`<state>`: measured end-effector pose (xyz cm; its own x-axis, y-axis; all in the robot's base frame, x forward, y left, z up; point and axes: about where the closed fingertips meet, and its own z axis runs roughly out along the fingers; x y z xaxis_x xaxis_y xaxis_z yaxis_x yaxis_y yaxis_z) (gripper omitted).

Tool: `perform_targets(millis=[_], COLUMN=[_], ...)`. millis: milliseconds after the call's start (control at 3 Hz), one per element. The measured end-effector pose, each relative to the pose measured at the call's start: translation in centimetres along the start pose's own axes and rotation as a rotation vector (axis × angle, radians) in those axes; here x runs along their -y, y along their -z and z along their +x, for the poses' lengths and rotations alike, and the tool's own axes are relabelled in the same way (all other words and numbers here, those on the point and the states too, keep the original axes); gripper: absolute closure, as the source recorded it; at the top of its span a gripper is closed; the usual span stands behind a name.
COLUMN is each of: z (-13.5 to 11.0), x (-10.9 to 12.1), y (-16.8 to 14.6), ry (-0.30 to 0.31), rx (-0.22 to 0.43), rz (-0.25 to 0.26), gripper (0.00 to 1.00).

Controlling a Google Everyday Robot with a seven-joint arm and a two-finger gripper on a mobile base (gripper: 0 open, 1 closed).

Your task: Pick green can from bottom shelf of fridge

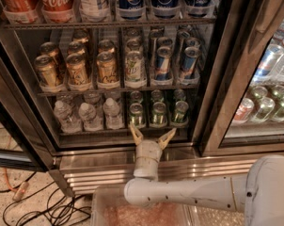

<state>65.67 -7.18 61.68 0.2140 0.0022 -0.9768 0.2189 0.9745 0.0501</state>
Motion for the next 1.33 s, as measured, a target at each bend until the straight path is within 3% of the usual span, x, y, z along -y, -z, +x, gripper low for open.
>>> perform_targets(millis=[333, 667, 1333], z=[1.0, 1.8, 2.6], x=[0.3, 0.8, 2.3], y=[-0.6, -1.3, -2.5], ry=[0.027, 0.057, 0.101], rx=[-0.001, 0.007, 0.022], rz=[0.008, 0.015, 0.051], gripper=[0.00, 0.19, 0.33])
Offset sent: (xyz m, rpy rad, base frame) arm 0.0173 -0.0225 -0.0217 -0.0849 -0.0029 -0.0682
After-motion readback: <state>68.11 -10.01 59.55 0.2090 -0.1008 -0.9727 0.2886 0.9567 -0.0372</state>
